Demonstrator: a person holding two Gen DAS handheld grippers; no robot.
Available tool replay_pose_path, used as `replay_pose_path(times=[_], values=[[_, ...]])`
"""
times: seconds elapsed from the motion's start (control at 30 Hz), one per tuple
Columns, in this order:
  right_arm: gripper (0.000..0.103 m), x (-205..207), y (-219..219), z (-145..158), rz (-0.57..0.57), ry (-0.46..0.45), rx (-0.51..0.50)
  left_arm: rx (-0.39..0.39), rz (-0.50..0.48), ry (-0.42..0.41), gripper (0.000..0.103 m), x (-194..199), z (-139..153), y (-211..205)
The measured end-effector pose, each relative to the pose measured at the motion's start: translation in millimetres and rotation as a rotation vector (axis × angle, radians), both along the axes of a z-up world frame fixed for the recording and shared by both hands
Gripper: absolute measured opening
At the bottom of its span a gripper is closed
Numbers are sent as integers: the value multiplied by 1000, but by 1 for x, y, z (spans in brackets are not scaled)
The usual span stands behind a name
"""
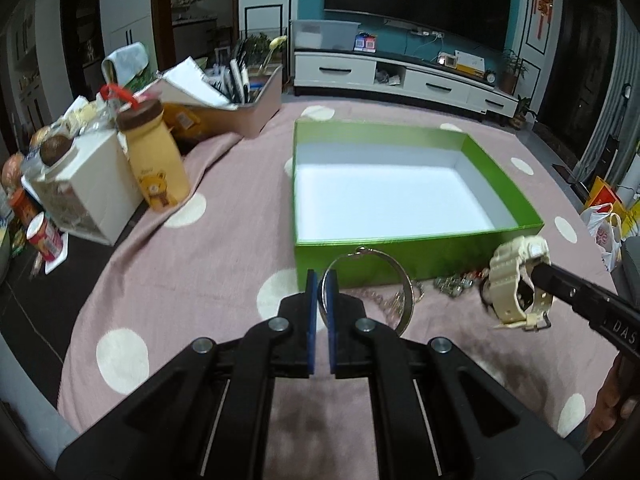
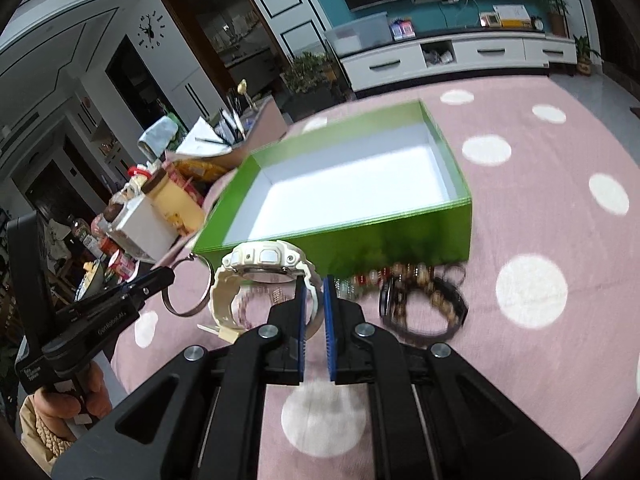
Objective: Organize jewelry
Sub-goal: 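Carry the bangle and cream watch into the green box and release both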
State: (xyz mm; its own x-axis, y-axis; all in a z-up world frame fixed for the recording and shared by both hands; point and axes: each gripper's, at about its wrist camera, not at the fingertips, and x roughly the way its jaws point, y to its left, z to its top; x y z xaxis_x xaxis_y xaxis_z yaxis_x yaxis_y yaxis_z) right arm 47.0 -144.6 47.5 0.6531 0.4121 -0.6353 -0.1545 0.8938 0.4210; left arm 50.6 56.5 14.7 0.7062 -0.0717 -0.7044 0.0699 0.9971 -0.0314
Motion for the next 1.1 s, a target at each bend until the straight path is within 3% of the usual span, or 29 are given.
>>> replay_pose_path(times=[0.27, 0.57, 0.97, 1.1], values=[[8, 26, -9, 23, -35, -67, 0, 19, -21, -39, 4, 24, 15, -16], [8, 52, -8, 28, -52, -83, -1, 43, -32, -50, 4, 55, 17, -26], [8, 101, 0, 4, -72, -11, -41, 84, -25, -3, 5, 98, -5, -34], [20, 117, 4, -8, -69, 35, -60, 91, -13, 39, 6, 115, -18, -35]])
